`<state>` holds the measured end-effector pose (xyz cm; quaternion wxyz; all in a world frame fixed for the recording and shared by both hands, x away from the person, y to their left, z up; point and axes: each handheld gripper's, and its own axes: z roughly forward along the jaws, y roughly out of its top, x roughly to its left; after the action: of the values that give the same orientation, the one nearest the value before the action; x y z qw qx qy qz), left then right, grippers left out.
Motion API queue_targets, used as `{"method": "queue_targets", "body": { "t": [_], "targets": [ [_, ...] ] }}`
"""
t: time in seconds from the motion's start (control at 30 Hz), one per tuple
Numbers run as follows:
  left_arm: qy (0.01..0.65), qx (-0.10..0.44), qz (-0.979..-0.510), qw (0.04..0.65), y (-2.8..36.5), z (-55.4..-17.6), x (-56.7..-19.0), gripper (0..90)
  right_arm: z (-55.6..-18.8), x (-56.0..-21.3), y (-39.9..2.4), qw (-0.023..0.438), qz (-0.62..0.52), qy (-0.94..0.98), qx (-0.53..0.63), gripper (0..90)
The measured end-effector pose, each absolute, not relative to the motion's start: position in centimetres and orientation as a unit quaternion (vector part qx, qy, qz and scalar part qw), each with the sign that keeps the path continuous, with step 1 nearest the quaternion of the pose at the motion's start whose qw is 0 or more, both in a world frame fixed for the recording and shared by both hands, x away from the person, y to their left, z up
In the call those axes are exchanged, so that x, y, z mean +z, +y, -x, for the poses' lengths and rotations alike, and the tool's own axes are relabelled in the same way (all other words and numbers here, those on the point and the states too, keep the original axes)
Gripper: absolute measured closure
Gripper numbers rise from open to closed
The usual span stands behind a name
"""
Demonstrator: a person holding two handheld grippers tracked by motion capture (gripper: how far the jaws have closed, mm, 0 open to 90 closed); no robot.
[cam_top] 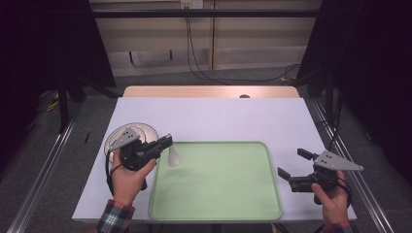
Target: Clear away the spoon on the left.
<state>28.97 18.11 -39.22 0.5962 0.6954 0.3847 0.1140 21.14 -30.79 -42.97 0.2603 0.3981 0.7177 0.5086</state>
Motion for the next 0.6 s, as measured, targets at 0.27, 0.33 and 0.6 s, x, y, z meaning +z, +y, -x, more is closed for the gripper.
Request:
{"method": "queue_targets", "body": {
  "t": [0.27,0.33,0.6],
  "targets": [
    [0.384,0.111,-0.7,0.591,18.0,-28.3,-39.8,85.6,-21.2,-43.0,-30.7,0.26,-0.396,0.719,0.508,0.5],
    [0.38,0.108,-0.701,0.593,18.0,-28.3,-39.9,85.5,-21.1,-43.0,-30.7,0.259,-0.395,0.72,0.509,0.5],
    [0.379,0.1,-0.706,0.59,17.6,-27.8,-40.2,85.5,-21.2,-43.0,-30.7,0.26,-0.394,0.722,0.507,0.5]
  ]
}}
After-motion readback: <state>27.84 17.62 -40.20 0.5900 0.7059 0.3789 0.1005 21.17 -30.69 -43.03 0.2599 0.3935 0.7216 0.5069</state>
